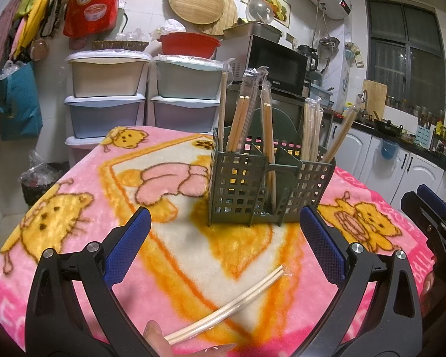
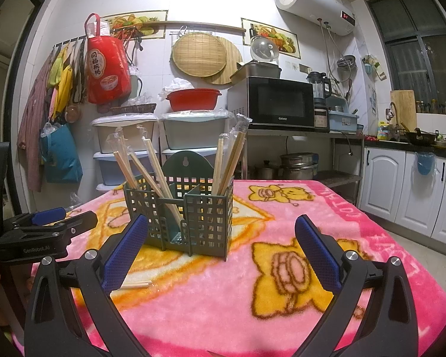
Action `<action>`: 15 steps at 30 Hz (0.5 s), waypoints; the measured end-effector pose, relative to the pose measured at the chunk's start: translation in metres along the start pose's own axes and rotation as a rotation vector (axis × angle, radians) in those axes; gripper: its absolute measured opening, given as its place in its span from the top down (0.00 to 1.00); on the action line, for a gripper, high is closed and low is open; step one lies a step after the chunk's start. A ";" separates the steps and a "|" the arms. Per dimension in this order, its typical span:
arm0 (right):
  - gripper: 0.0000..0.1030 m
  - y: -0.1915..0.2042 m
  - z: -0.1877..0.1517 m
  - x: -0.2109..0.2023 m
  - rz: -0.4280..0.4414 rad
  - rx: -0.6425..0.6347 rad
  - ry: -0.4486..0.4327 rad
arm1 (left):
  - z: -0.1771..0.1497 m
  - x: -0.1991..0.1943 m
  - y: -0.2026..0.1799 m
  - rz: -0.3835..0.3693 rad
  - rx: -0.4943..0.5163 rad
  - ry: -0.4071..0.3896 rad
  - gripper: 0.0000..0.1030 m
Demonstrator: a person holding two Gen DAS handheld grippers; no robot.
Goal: Organize utensils
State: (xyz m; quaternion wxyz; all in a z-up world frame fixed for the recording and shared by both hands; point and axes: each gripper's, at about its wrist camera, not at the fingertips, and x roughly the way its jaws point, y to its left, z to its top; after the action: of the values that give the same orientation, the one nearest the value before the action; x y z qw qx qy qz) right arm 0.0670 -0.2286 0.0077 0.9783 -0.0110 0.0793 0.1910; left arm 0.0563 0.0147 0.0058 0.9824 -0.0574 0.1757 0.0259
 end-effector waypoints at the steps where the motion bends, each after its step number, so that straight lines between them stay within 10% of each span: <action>1: 0.06 0.000 0.000 0.000 0.000 0.001 0.001 | 0.000 0.000 0.000 -0.001 0.000 0.000 0.10; 15: 0.06 0.000 -0.003 0.004 -0.015 0.005 0.020 | -0.003 0.001 -0.003 0.003 0.000 0.009 0.10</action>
State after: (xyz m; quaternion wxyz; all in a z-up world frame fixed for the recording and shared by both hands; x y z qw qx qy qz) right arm 0.0702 -0.2269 0.0037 0.9790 -0.0112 0.0892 0.1832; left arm 0.0566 0.0119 0.0028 0.9816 -0.0571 0.1803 0.0271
